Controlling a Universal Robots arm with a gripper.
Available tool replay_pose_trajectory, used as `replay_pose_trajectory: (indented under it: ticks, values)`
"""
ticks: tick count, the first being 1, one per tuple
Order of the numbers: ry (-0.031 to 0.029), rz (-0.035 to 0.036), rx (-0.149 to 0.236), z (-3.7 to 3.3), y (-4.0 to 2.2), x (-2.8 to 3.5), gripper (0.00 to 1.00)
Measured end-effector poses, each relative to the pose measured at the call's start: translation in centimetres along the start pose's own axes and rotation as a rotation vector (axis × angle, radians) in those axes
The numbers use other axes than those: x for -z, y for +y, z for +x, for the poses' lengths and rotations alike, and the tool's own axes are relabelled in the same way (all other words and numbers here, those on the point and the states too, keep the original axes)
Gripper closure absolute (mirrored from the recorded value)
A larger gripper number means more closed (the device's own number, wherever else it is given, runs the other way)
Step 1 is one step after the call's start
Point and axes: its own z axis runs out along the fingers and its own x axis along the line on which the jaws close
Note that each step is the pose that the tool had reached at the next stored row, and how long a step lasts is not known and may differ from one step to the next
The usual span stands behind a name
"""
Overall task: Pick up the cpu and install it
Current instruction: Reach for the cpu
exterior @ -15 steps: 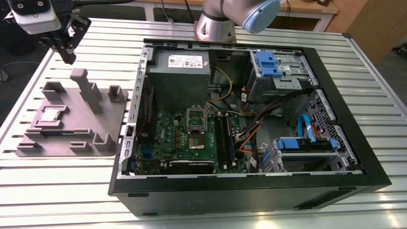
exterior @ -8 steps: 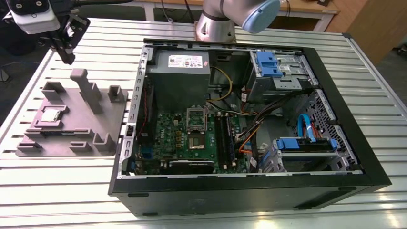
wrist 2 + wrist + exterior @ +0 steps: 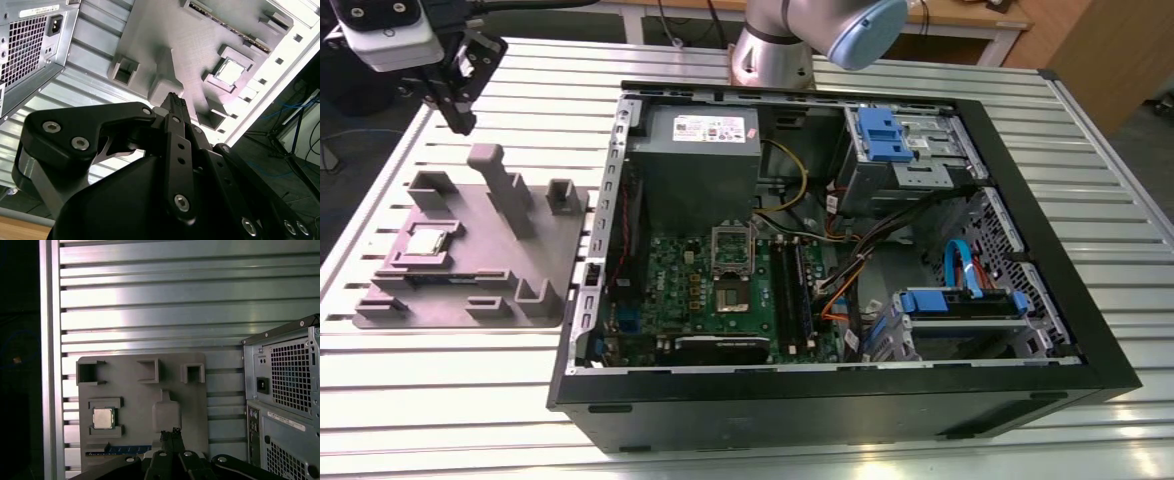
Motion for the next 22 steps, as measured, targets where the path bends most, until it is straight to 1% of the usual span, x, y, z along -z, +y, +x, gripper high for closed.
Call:
replay_pose_trajectory:
  ticks: [16,22]
  values:
    - [0.0,0.0,0.0,0.31,-0.02,-0.03,0.9]
    - [-0.0001,0.0,0.0,0.63,-0.04,-0.05,0.9]
